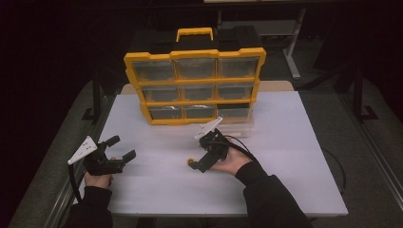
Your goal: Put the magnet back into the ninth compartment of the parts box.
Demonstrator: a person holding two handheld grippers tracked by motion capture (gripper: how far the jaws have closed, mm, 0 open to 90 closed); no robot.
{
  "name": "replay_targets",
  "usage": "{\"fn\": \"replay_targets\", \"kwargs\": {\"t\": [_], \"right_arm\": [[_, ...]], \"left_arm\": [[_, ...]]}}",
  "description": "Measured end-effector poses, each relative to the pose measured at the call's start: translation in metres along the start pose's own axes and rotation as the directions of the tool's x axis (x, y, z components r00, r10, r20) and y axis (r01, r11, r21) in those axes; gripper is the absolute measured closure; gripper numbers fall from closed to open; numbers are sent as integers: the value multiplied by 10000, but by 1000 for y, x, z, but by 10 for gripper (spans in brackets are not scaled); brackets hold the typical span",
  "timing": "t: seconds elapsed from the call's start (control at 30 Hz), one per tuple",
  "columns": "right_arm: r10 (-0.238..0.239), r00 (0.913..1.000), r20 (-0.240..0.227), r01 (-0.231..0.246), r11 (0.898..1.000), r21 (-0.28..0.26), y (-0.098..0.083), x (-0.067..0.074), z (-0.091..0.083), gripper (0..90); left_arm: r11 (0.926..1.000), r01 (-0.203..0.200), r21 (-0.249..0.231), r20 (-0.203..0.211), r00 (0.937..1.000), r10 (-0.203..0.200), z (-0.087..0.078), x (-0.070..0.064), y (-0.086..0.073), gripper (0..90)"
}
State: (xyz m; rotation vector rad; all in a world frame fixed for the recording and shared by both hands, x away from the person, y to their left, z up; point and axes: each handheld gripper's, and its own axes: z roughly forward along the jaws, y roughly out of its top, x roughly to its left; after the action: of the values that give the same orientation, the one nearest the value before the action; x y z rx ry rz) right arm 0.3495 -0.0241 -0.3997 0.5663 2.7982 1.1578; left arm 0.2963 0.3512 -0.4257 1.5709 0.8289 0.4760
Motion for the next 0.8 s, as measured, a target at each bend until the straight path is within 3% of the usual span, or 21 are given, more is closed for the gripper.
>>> {"fn": "replay_targets", "kwargs": {"t": [0.8], "right_arm": [[-98,9996,-264,120,9964,842,2,-1,34,18]], "left_arm": [[10000,-42,20,74,10000,42,1,-1,0,0]]}}
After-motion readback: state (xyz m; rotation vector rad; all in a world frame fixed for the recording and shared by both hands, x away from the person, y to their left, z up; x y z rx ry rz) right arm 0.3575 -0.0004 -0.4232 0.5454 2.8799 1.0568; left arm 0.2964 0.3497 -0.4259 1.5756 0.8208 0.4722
